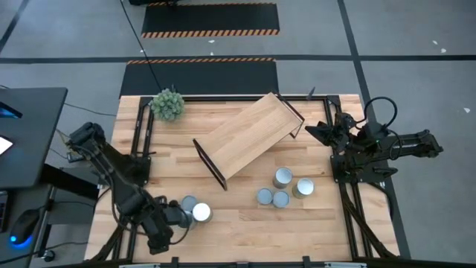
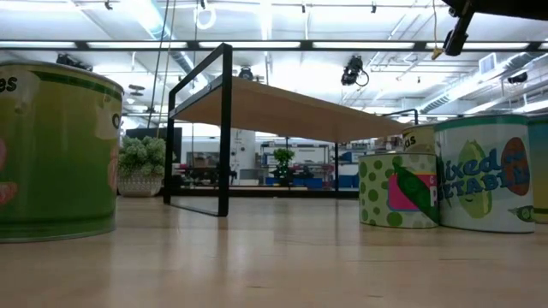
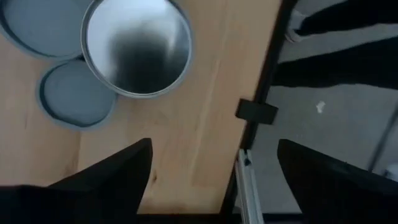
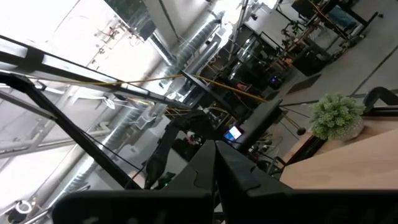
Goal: Pick and place cans onto a shelf
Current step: Put the canned peaches on the shelf
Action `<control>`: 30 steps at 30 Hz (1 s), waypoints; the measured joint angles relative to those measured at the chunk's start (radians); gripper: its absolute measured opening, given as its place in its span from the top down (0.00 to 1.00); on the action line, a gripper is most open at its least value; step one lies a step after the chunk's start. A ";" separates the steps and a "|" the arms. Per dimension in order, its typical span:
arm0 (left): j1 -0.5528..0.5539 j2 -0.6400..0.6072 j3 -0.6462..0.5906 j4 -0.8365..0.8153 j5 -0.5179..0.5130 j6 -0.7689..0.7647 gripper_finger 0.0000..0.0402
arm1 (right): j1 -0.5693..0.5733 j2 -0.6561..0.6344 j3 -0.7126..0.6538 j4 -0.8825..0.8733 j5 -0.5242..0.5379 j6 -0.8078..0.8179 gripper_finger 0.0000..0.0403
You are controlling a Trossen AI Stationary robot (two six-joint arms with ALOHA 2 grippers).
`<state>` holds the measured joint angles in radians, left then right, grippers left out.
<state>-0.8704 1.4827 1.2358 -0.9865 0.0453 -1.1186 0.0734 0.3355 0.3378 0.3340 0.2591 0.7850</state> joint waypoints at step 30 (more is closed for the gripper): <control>-0.071 0.283 -0.001 -0.002 -0.404 -0.293 0.12 | 0.000 0.000 -0.001 0.008 -0.026 0.009 0.96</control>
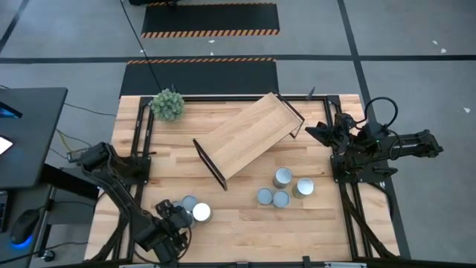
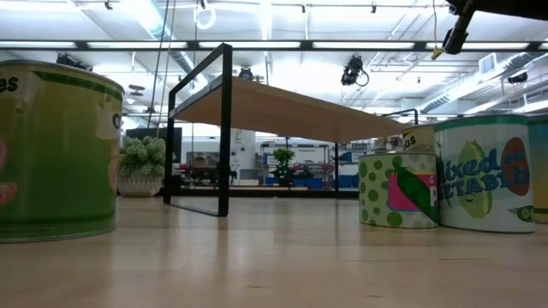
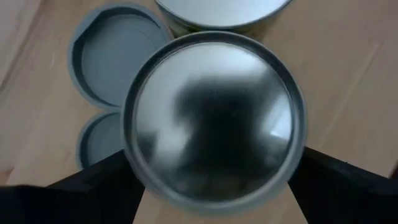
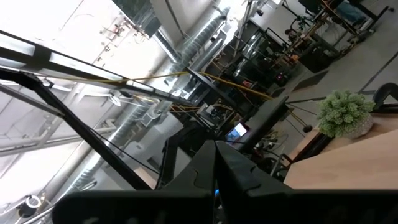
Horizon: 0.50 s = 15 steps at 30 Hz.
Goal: Pick and place cans onto a shelf
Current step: Put the canned peaches on the shelf
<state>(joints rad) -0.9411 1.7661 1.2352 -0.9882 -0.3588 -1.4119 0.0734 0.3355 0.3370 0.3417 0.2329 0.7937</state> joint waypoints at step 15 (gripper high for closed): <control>0.044 0.009 -0.001 0.043 -0.051 -0.009 0.12 | 0.001 0.000 0.000 0.000 0.000 0.015 0.96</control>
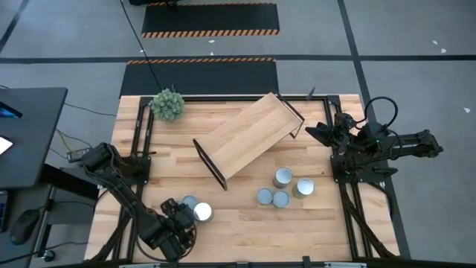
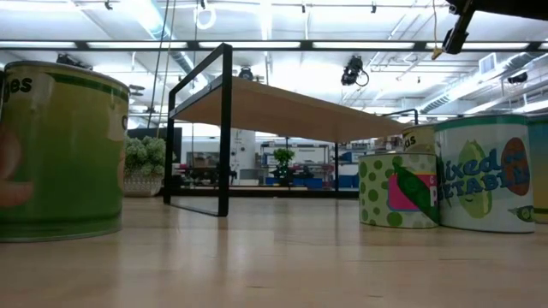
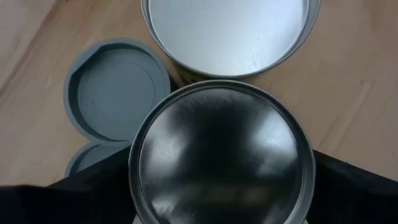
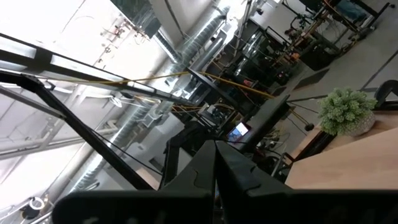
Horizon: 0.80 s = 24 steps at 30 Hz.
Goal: Pick and place cans onto a shelf
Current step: Put the canned peaches on the shelf
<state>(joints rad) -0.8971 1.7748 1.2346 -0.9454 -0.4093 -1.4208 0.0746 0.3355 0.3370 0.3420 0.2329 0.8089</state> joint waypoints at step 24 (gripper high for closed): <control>0.092 -0.192 0.169 -0.079 0.232 0.247 0.21 | 0.000 0.000 0.000 -0.002 0.000 -0.009 0.96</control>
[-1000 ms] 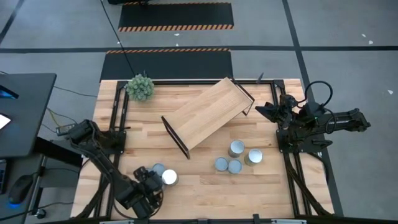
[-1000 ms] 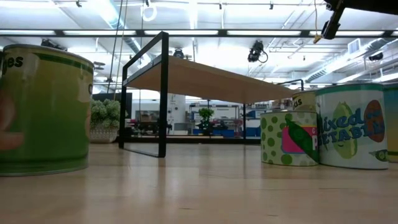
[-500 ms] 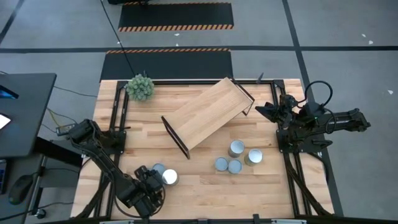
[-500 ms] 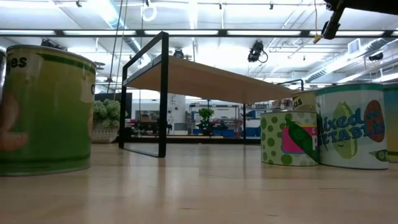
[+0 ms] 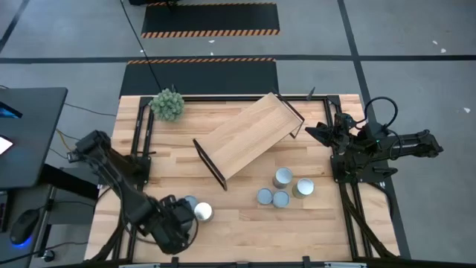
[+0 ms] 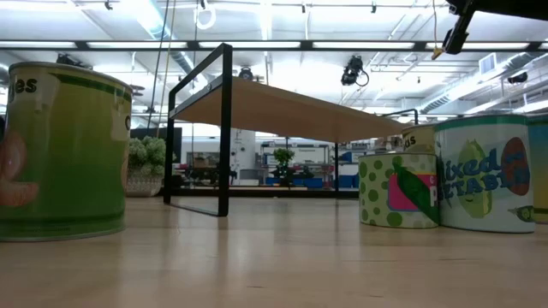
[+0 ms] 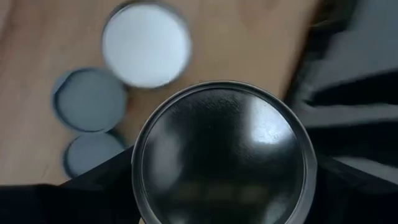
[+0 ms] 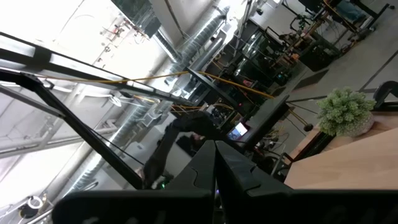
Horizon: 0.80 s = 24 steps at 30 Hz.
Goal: Pick and place cans onto a shelf
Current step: Put the canned peaches on the shelf
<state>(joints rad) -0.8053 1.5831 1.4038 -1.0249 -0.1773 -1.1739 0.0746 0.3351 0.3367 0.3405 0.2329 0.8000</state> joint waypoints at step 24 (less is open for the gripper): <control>0.864 0.030 0.403 0.007 0.221 1.165 0.21 | -0.002 0.020 0.000 -0.006 0.008 -0.018 0.96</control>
<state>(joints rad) 0.0591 1.6134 1.8067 -1.0182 0.0440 -0.0091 0.0721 0.3555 0.3367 0.3349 0.2412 0.7823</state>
